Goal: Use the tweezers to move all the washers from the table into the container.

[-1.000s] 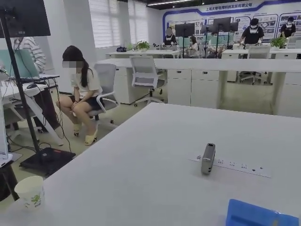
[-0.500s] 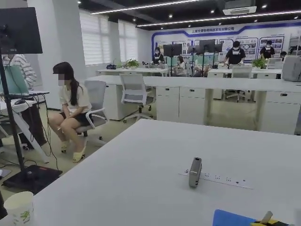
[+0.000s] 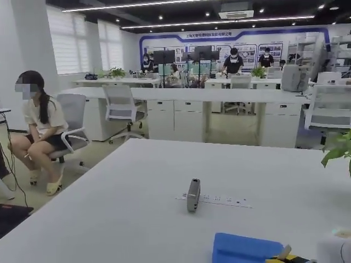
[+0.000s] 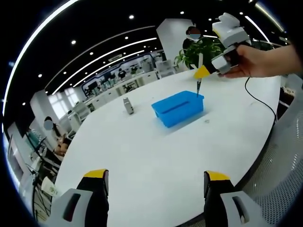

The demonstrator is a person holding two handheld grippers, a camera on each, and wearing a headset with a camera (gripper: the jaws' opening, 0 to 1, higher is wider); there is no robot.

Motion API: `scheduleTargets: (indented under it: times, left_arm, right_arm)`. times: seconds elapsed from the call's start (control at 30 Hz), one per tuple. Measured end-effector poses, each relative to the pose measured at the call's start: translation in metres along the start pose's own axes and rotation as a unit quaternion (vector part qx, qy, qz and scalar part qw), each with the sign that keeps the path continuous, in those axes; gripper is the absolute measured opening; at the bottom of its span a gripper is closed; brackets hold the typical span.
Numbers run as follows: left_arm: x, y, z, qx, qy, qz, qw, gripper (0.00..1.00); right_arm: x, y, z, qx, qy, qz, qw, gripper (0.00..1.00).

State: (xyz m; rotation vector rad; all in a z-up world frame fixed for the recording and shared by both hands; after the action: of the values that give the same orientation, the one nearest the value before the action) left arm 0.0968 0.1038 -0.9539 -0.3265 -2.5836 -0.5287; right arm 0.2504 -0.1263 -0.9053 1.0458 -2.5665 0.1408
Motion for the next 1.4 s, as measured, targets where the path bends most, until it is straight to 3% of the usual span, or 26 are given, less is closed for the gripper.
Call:
scheduleTargets:
  times: [0.23, 0.73, 0.9, 0.93, 1.0, 1.4]
  left_arm:
    - [-0.001, -0.001, 0.001, 0.003, 0.007, 0.005, 1.0000, 0.82]
    - [-0.001, -0.001, 0.001, 0.004, 0.011, 0.006, 0.9999, 0.83]
    - [-0.003, -0.006, 0.002, 0.002, 0.022, 0.018, 0.9996, 0.85]
    - [-0.003, -0.009, 0.003, 0.004, 0.028, 0.031, 0.9991, 0.87]
    - [-0.004, -0.013, 0.001, 0.000, 0.022, 0.050, 0.9985, 0.90]
    - [-0.002, -0.014, -0.003, 0.020, 0.008, 0.067, 0.9975, 0.90]
  right_arm:
    - [0.013, 0.007, 0.015, -0.019, 0.018, 0.005, 0.9996, 0.02]
    - [-0.009, 0.004, 0.042, -0.021, 0.053, 0.005, 0.9984, 0.03]
    - [-0.019, 0.001, 0.052, -0.026, 0.069, 0.007, 0.9973, 0.03]
    - [-0.019, 0.000, 0.053, -0.027, 0.071, 0.009, 0.9970, 0.03]
    - [-0.020, -0.001, 0.057, -0.031, 0.075, 0.015, 0.9966, 0.03]
    - [-0.024, -0.003, 0.064, -0.035, 0.089, 0.034, 0.9949, 0.03]
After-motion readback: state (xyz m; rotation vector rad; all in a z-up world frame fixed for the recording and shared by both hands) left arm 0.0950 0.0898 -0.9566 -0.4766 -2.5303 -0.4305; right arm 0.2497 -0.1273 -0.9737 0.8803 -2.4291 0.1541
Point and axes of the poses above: the centre of the closed fingertips' face, and the gripper's own axes: x roughly backward along the fingers, y roughly to its left, z roughly out of its underside, the point moved 8 cm from there along x, roughly backward along the fingers, and after that the axes turned 4 degrees about -y, right-handed, at the moved point
